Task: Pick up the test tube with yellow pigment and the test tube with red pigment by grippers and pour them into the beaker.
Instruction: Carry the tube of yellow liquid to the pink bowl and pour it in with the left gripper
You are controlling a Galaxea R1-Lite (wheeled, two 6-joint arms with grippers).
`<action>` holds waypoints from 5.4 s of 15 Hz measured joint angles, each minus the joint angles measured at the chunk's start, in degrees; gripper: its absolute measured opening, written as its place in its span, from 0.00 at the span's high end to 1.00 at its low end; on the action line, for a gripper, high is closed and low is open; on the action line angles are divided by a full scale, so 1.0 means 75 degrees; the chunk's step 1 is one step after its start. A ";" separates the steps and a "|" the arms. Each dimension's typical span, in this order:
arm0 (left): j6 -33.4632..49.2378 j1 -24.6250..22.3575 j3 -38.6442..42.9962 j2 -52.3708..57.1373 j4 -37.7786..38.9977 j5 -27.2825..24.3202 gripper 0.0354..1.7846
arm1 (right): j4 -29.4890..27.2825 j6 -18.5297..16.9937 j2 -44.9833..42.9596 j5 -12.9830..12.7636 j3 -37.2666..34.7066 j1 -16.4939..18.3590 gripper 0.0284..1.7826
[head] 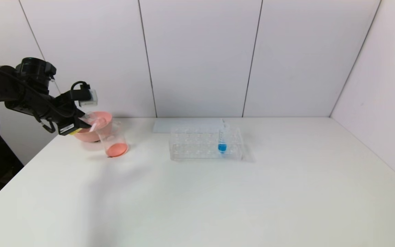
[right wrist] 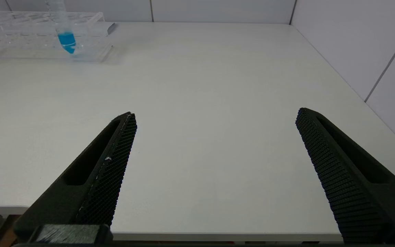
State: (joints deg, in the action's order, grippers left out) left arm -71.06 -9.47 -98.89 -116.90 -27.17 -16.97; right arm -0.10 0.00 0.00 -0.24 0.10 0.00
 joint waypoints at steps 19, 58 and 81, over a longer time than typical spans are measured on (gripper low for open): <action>-0.0644 0.0245 -0.0008 0.0210 -0.0463 0.0796 0.77 | 0.0000 0.0000 0.0000 0.0000 0.0000 0.0000 0.05; -0.1495 0.1058 -0.1798 -0.0699 -0.2095 0.3036 0.77 | 0.0000 0.0000 0.0000 0.0000 0.0000 0.0000 0.05; -0.2484 0.1590 -0.1920 -0.0852 -0.1731 0.4691 0.77 | 0.0000 0.0000 0.0000 0.0003 0.0000 0.0000 0.05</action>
State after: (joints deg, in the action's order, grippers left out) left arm -89.69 2.45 -113.29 -123.28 -40.16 18.21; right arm -0.10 0.00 0.00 -0.22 0.10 0.00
